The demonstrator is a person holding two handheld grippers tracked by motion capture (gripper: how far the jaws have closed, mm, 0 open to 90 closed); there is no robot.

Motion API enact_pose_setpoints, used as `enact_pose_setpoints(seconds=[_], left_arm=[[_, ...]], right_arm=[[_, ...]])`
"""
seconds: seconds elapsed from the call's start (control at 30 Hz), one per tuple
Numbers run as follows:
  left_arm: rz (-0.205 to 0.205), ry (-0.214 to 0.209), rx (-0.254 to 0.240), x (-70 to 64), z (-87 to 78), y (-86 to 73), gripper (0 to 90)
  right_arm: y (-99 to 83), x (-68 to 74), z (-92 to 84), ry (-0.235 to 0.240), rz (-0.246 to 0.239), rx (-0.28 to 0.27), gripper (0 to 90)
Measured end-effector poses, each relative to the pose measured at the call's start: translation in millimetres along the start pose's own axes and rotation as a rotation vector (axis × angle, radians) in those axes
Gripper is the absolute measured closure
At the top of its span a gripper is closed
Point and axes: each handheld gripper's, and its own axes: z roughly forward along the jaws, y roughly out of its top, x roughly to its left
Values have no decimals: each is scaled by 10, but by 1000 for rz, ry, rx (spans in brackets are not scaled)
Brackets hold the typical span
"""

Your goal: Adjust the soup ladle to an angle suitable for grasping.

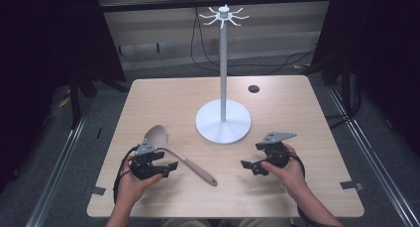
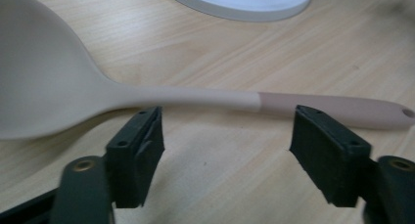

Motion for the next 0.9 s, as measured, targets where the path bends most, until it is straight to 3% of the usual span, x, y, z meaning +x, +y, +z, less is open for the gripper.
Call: enact_pose_setpoints(seconds=[0.07,0.13,0.23,0.4,0.53,0.67,0.9], left_arm=[[13,-16,6,-25,-13,-9,434],[19,-27,12,-40,-19,-13,468],[36,-53,40,-65,-18,-19,650],[51,-75,53,-96,-10,-5,781],[65,-105,86,-143,52,8,837],[60,-124,87,-148,105,28,876],[67,-126,108,-169,179,33,885]], right_arm=[[16,4,29,6,-2,4,73],[21,8,41,7,-2,5,73],[39,25,86,14,-11,15,74],[77,49,131,32,-22,13,74],[70,50,129,31,-20,16,75],[60,44,110,28,-19,13,74],[36,38,82,22,-12,10,74]])
